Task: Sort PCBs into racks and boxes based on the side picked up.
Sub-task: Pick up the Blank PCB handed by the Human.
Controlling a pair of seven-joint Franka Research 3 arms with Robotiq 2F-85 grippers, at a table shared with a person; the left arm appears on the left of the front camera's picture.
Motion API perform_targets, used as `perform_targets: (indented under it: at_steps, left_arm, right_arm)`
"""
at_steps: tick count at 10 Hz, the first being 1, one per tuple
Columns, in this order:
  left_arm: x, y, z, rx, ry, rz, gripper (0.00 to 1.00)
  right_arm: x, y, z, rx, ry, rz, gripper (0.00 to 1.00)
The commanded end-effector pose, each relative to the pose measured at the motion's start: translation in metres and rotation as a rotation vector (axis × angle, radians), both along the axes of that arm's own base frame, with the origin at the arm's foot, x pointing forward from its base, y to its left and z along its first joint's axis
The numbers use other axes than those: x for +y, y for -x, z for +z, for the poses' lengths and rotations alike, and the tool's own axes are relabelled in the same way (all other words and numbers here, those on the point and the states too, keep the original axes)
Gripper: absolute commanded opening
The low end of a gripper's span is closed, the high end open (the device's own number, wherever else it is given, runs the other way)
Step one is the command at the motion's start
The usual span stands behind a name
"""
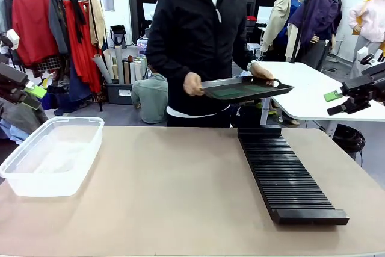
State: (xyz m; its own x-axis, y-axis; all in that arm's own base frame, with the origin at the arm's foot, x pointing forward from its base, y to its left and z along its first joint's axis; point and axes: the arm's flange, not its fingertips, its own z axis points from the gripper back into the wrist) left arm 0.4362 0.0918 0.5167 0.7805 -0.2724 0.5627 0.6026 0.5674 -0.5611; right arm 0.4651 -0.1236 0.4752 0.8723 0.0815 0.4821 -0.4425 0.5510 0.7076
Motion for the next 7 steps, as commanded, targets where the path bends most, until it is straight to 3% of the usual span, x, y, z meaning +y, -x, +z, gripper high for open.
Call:
perform_targets:
  at_steps: [1,7]
  left_arm:
    - [0.0001,0.0002,-0.0001,0.001,0.005,-0.001,1.0]
    - [0.0001,0.0002,-0.0001,0.001,0.005,-0.001,1.0]
  right_arm:
    - [0.0011,-0.0004,0.0005,0.0,0.003,0.001,1.0]
    - [0.0011,-0.0004,0.0005,0.0,0.003,0.001,1.0]
